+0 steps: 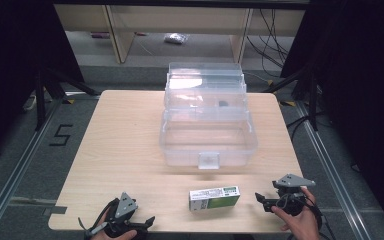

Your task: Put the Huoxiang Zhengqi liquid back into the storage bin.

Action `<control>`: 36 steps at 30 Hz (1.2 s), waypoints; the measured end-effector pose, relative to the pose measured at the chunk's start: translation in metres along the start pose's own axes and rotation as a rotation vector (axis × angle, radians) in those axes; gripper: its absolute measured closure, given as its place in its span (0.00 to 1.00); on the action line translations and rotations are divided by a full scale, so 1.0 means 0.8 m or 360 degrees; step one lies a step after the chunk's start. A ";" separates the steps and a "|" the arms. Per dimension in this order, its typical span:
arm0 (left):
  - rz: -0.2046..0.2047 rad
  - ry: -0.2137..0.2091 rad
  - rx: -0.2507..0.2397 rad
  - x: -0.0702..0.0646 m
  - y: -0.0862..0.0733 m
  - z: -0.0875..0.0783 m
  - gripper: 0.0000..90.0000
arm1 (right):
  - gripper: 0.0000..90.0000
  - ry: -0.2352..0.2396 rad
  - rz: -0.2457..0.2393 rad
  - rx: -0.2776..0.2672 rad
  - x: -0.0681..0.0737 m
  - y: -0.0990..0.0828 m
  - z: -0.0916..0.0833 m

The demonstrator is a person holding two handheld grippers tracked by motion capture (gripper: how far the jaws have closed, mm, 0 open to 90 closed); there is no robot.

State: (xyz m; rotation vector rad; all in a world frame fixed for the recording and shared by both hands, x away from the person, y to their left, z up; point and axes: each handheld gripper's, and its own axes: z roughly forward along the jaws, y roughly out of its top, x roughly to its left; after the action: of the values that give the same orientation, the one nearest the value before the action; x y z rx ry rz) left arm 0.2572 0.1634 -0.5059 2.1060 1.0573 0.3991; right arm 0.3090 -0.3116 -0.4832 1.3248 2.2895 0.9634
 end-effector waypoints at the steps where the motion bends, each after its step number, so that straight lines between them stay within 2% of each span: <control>1: 0.0000 0.0002 0.0001 0.000 0.000 0.000 0.17 | 0.23 0.0001 -0.0081 -0.0034 -0.002 0.002 0.001; 2: 0.0000 0.0002 0.0001 0.000 0.000 0.000 0.17 | 0.23 0.0001 -0.0081 -0.0034 -0.002 0.002 0.001; 3: 0.0005 0.0002 0.0010 0.001 0.000 0.001 0.17 | 0.23 0.0060 -0.0080 -0.0019 -0.001 0.005 0.001; 5: 0.0004 0.0005 0.0016 0.001 0.000 0.000 0.17 | 0.23 0.0058 -0.0104 -0.0002 0.000 0.007 -0.001; 6: 0.0006 0.0002 0.0004 0.001 0.000 0.001 0.17 | 0.24 0.0018 -0.0086 -0.0021 0.006 0.012 -0.007; 7: 0.0003 0.0004 0.0000 0.001 0.000 0.001 0.17 | 0.24 0.0022 -0.0127 -0.0028 0.004 0.017 -0.009; 9: 0.0002 0.0012 0.0005 0.000 0.001 0.000 0.17 | 0.24 0.0025 -0.0153 -0.0045 0.003 0.020 -0.010; 10: 0.0005 0.0001 -0.0001 0.000 0.000 0.000 0.17 | 0.24 0.0030 -0.0120 -0.0036 0.007 0.022 -0.013; 11: 0.0000 -0.0003 -0.0008 -0.001 0.000 0.000 0.17 | 0.24 0.0023 -0.0197 -0.0049 0.005 0.026 -0.013; 12: 0.0009 -0.0017 0.0004 -0.001 0.001 -0.001 0.17 | 0.24 0.0039 -0.0184 -0.0027 0.009 0.028 -0.015; 13: 0.0007 -0.0014 -0.0006 -0.001 0.001 0.000 0.17 | 0.24 0.0069 -0.0248 -0.0026 0.010 0.034 -0.017; 14: 0.0010 -0.0017 -0.0004 -0.001 0.001 0.000 0.17 | 0.24 0.0075 -0.0278 -0.0039 0.012 0.037 -0.018; 17: 0.0005 -0.0019 -0.0004 -0.001 0.001 0.000 0.16 | 0.24 0.0074 -0.0251 -0.0026 0.017 0.041 -0.021; 18: 0.0007 -0.0011 0.0002 -0.001 0.001 -0.001 0.16 | 0.24 0.0072 -0.0298 -0.0035 0.017 0.047 -0.024; 20: -0.0017 -0.0013 -0.0012 -0.002 0.000 0.000 0.16 | 0.24 0.0089 -0.0299 -0.0018 0.018 0.050 -0.026; 21: 0.0010 -0.0009 -0.0002 -0.001 0.001 0.000 0.16 | 0.24 0.0081 -0.0346 -0.0048 0.017 0.056 -0.030; 22: 0.0010 -0.0009 -0.0002 -0.001 0.001 0.000 0.16 | 0.24 0.0081 -0.0346 -0.0048 0.017 0.056 -0.030; 24: 0.0015 -0.0012 0.0000 -0.001 0.001 0.000 0.16 | 0.24 0.0083 -0.0403 -0.0052 0.019 0.066 -0.036; 26: 0.0016 -0.0016 -0.0001 -0.001 0.001 0.000 0.16 | 0.24 0.0090 -0.0382 -0.0019 0.022 0.068 -0.038; 28: 0.0012 -0.0013 -0.0005 -0.001 0.001 -0.001 0.16 | 0.24 0.0101 -0.0422 -0.0021 0.026 0.074 -0.037; 32: -0.0008 -0.0013 -0.0015 -0.001 0.001 0.000 0.16 | 0.24 0.0107 -0.0428 -0.0002 0.033 0.075 -0.036; 34: -0.0010 -0.0012 -0.0016 -0.001 0.001 0.000 0.16 | 0.24 0.0127 -0.0449 0.0014 0.035 0.078 -0.035; 36: -0.0008 -0.0011 -0.0017 -0.001 0.001 0.000 0.16 | 0.24 0.0138 -0.0505 0.0009 0.037 0.081 -0.035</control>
State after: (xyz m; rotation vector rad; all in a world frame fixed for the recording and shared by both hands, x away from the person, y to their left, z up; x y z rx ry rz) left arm 0.2569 0.1623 -0.5057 2.0937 1.0543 0.3942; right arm 0.3187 -0.2756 -0.4164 0.8981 2.4698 0.9199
